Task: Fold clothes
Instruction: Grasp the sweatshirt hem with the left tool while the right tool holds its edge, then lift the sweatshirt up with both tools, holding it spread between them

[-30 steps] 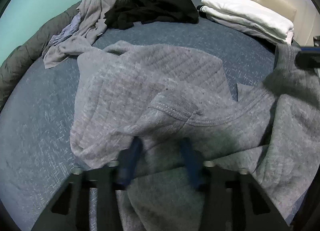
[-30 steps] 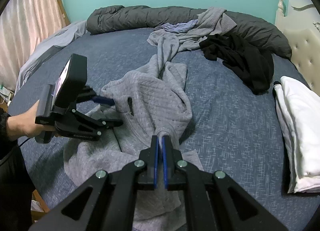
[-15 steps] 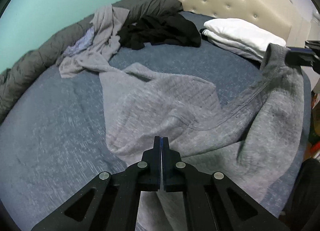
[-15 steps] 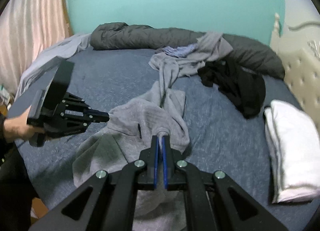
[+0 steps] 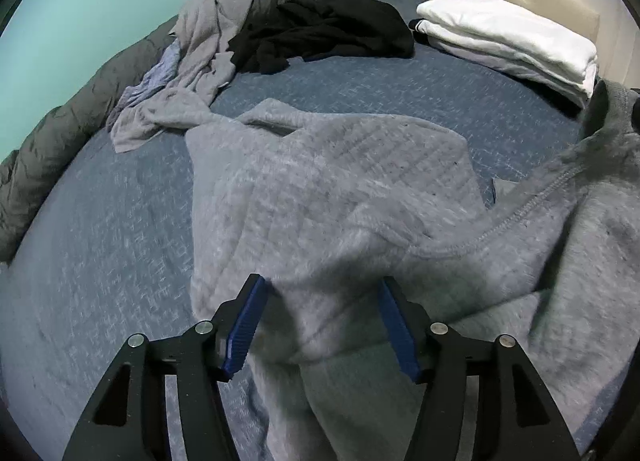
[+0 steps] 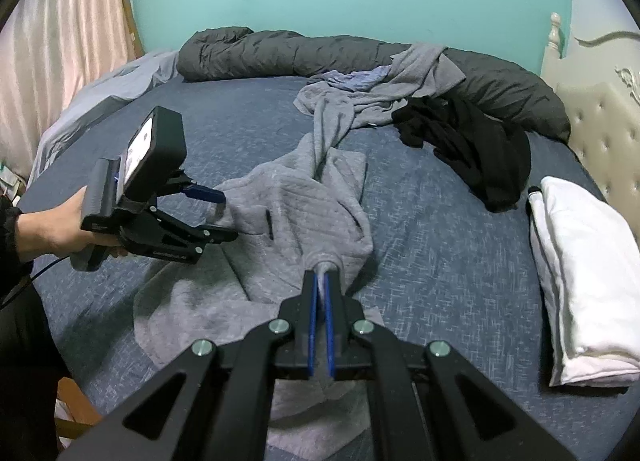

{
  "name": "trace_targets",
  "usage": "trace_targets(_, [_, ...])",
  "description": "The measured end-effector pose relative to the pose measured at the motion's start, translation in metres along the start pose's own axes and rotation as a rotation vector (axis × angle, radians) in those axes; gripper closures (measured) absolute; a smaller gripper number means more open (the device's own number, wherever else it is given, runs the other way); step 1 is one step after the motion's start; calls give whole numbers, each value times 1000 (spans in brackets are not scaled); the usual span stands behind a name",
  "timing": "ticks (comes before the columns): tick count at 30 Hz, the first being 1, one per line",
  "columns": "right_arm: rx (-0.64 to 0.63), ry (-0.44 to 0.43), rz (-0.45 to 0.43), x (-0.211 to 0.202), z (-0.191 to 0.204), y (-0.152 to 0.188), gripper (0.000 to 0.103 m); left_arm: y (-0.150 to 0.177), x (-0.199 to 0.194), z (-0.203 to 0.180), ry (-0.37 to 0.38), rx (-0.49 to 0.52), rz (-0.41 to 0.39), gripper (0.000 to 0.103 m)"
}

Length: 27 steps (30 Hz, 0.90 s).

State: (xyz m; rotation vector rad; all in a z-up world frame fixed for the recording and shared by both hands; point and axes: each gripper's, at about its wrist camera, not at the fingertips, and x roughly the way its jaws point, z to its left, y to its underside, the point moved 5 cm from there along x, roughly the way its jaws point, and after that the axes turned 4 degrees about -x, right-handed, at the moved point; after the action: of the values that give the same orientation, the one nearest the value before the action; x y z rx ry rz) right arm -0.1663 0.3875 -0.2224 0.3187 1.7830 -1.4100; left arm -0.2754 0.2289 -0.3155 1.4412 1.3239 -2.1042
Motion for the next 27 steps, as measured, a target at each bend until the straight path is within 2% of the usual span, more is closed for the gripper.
trace_targets(6, [3, -5, 9, 10, -6, 4, 100, 5, 10, -7, 49, 36, 26, 42])
trace_targets(7, [5, -6, 10, 12, -7, 4, 100, 7, 9, -6, 55, 32, 25, 51])
trace_targets(8, [6, -7, 10, 13, -7, 4, 100, 8, 9, -6, 60, 27, 25, 70])
trace_targets(10, [5, -7, 8, 14, -6, 2, 100, 11, 6, -6, 65, 29, 23, 86])
trace_targets(12, [1, -4, 4, 13, -4, 1, 100, 15, 1, -8, 63, 47, 21, 94])
trace_targets(16, [-8, 5, -10, 8, 1, -3, 100, 15, -15, -7, 45, 62, -14, 97])
trace_targets(20, [-17, 34, -37, -5, 4, -9, 100, 7, -50, 3, 43, 25, -82, 97])
trace_targets(27, [-10, 84, -170, -56, 7, -48, 100, -18, -144, 32, -6, -47, -229, 98])
